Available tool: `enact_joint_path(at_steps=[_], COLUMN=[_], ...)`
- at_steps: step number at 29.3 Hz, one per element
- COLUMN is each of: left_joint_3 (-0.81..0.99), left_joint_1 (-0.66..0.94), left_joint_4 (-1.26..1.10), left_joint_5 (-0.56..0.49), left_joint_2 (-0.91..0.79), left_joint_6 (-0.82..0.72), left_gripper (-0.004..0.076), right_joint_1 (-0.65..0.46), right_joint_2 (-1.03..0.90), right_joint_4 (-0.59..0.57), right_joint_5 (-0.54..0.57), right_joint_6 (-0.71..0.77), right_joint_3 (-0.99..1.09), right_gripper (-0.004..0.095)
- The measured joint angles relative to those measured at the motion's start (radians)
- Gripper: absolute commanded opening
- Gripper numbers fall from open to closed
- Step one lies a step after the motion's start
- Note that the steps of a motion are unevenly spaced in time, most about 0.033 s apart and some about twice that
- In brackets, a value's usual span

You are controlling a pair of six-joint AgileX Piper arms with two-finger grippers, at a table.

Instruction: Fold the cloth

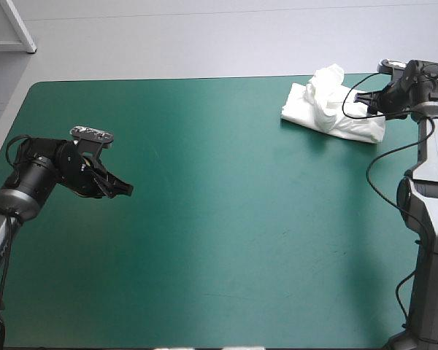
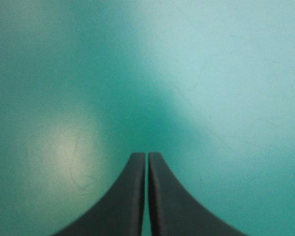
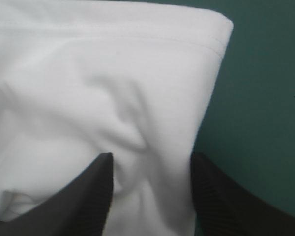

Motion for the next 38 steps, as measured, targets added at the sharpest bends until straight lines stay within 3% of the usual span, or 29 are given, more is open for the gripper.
enact_joint_path(at_steps=[6,12,13,20,25,34,38], left_joint_3=[0.000,-0.035,-0.049,-0.176,-0.245,-0.272,-0.274], left_joint_1=[0.000,0.000,0.000,0.000,0.000,0.000,0.000], left_joint_4=[0.000,-0.006,-0.006,-0.022,-0.048,-0.050,-0.050], left_joint_5=[-0.031,-0.052,-0.056,-0.092,-0.134,-0.153,-0.103], left_joint_2=[0.000,0.000,0.000,-0.003,-0.044,-0.169,-0.197], left_joint_6=[0.003,0.003,0.003,0.003,0.003,0.014,0.045], left_gripper=[0.0020,0.0020,0.0019,0.0020,0.0020,0.0020,0.0020], right_joint_1=[0.002,0.002,0.002,0.029,0.068,0.124,0.147], right_joint_2=[-0.027,-0.151,-0.186,-0.398,-0.608,-0.986,-1.137], right_joint_4=[-0.026,0.028,0.049,0.106,0.120,0.119,0.119], right_joint_5=[0.000,0.003,0.004,0.008,0.011,0.005,-0.098], right_joint_6=[0.000,0.009,0.003,-0.030,-0.051,-0.162,-0.219], right_joint_3=[0.000,0.001,0.001,0.007,0.127,0.654,0.945], right_gripper=[0.0462,0.0007,-0.0012,-0.0017,-0.0017,-0.0017,-0.0017])
